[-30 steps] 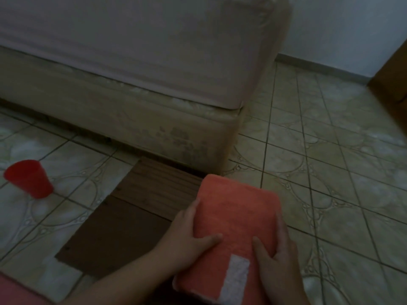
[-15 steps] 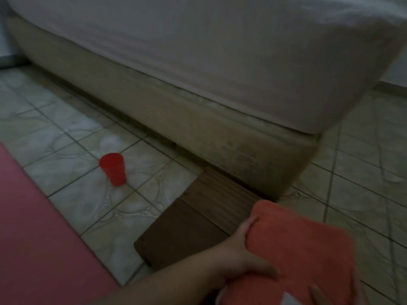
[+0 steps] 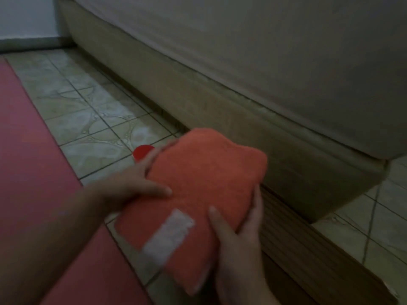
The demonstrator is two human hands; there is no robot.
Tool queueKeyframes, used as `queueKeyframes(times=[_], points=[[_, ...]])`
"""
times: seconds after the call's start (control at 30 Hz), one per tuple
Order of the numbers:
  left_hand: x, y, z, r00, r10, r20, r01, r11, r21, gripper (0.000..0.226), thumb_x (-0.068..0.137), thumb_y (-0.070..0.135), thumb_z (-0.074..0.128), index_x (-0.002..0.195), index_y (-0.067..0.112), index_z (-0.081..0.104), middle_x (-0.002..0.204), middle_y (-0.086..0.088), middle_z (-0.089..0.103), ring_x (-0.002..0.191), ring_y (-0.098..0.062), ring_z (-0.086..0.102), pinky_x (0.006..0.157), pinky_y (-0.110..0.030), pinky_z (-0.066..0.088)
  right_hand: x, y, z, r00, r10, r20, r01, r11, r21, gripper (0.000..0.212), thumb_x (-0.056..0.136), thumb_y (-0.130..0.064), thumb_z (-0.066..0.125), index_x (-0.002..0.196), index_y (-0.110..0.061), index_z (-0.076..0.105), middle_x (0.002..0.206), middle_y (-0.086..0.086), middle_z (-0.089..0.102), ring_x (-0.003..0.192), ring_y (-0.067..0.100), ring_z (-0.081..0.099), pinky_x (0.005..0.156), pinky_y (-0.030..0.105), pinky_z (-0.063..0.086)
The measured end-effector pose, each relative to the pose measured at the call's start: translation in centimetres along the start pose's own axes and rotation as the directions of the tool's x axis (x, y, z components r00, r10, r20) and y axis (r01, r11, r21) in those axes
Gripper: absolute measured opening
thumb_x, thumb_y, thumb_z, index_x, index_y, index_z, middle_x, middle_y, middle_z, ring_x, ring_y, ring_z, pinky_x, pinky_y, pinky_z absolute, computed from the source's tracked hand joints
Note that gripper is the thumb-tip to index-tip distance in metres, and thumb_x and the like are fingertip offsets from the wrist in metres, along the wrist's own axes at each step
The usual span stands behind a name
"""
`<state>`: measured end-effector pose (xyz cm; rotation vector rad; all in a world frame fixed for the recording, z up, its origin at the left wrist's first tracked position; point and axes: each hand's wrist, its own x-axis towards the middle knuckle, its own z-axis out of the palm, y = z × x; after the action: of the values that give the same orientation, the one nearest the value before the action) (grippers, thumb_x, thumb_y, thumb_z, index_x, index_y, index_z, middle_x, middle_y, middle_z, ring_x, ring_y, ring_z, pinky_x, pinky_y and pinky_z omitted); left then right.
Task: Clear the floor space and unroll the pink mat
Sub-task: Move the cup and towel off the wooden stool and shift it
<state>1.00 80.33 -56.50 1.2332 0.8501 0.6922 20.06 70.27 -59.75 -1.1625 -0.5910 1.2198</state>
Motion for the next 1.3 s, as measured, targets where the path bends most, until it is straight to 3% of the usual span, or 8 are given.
queueKeyframes(times=[0.17, 0.37, 0.6, 0.73, 0.83, 0.97, 1.07, 1.3], points=[[3.6, 3.4, -7.0, 0.996, -0.088, 0.034, 0.073, 0.951, 0.299, 0.097, 0.056, 0.005, 0.077, 0.126, 0.061, 0.041, 0.133, 0.005, 0.047, 0.106, -0.017, 0.065, 0.072, -0.030, 0.058, 4.7, 2.9, 5.4, 0.974, 0.198, 0.111, -0.204, 0.978, 0.040, 0.106, 0.073, 0.001, 0.071, 0.112, -0.080, 0.015, 0.112, -0.017, 0.046, 0.101, 0.016, 0.059, 0.078, 0.041, 0.056], [8.2, 0.9, -9.3, 0.959, -0.282, 0.010, 0.238, 0.829, 0.506, 0.100, 0.071, -0.010, 0.070, 0.139, 0.050, 0.028, 0.136, -0.012, 0.043, 0.114, -0.032, 0.056, 0.084, -0.049, 0.056, 8.7, 5.6, 8.5, 0.943, 0.326, -0.062, -0.329, 0.944, -0.031, 0.120, 0.072, 0.011, 0.065, 0.136, -0.062, -0.005, 0.146, 0.007, 0.030, 0.115, 0.027, 0.049, 0.098, 0.058, 0.045], [11.1, -4.6, -7.8, 0.935, -0.339, -0.105, 0.299, 0.593, 0.748, 0.105, 0.060, 0.042, 0.085, 0.139, 0.055, 0.017, 0.147, -0.004, 0.033, 0.125, -0.028, 0.044, 0.097, -0.038, 0.044, 11.5, 10.7, 7.7, 0.878, 0.358, -0.318, -0.377, 0.926, 0.001, 0.109, 0.072, 0.013, 0.061, 0.142, -0.054, 0.010, 0.147, 0.009, 0.035, 0.120, 0.033, 0.051, 0.100, 0.055, 0.044], [11.5, -8.3, -8.2, 0.932, -0.345, -0.108, 0.291, 0.537, 0.792, 0.117, 0.056, 0.045, 0.086, 0.142, 0.053, 0.008, 0.152, -0.003, 0.027, 0.130, -0.026, 0.038, 0.100, -0.038, 0.040, 13.1, 10.7, 7.9, 0.748, 0.516, -0.418, -0.461, 0.856, 0.233, 0.061, 0.091, -0.028, 0.056, 0.144, -0.039, 0.027, 0.149, 0.011, 0.034, 0.130, 0.029, 0.044, 0.106, 0.053, 0.036], [11.7, -9.6, -9.0, 0.921, -0.371, -0.119, 0.310, 0.513, 0.800, 0.121, 0.053, 0.047, 0.087, 0.143, 0.052, 0.007, 0.155, -0.001, 0.023, 0.135, -0.027, 0.033, 0.106, -0.041, 0.037, 13.2, 10.3, 7.6, 0.696, 0.581, -0.423, -0.552, 0.809, 0.203, 0.061, 0.087, -0.057, 0.049, 0.137, -0.023, 0.045, 0.137, 0.012, 0.050, 0.122, 0.029, 0.052, 0.092, 0.043, 0.042], [11.4, -12.2, -9.5, 0.940, -0.297, -0.167, 0.296, 0.468, 0.833, 0.124, 0.058, 0.037, 0.088, 0.149, 0.036, 0.004, 0.159, -0.004, 0.014, 0.142, -0.027, 0.025, 0.114, -0.040, 0.028, 13.0, 11.7, 7.4, 0.821, 0.432, -0.373, -0.521, 0.834, -0.180, 0.074, 0.086, -0.007, 0.057, 0.146, -0.029, 0.019, 0.145, 0.008, 0.038, 0.125, 0.030, 0.049, 0.087, 0.033, 0.044], [11.3, -14.5, -9.5, 0.942, -0.269, -0.202, 0.312, 0.473, 0.824, 0.116, 0.069, 0.028, 0.082, 0.150, 0.034, -0.001, 0.157, -0.015, 0.021, 0.140, -0.031, 0.029, 0.115, -0.041, 0.028, 13.3, 12.0, 7.5, 0.795, 0.528, -0.300, -0.600, 0.758, -0.256, 0.073, 0.086, -0.002, 0.053, 0.147, -0.026, 0.020, 0.150, 0.012, 0.034, 0.131, 0.032, 0.044, 0.104, 0.044, 0.042], [12.1, -15.3, -9.0, 0.961, -0.121, -0.247, 0.272, 0.556, 0.786, 0.100, 0.075, 0.033, 0.074, 0.150, 0.034, 0.009, 0.152, -0.014, 0.030, 0.136, -0.030, 0.035, 0.114, -0.039, 0.030, 12.8, 11.6, 7.7, 0.741, 0.641, -0.201, -0.671, 0.703, -0.235, 0.091, 0.086, 0.005, 0.051, 0.149, -0.039, 0.002, 0.142, 0.019, 0.041, 0.111, 0.032, 0.053, 0.062, 0.039, 0.047]])
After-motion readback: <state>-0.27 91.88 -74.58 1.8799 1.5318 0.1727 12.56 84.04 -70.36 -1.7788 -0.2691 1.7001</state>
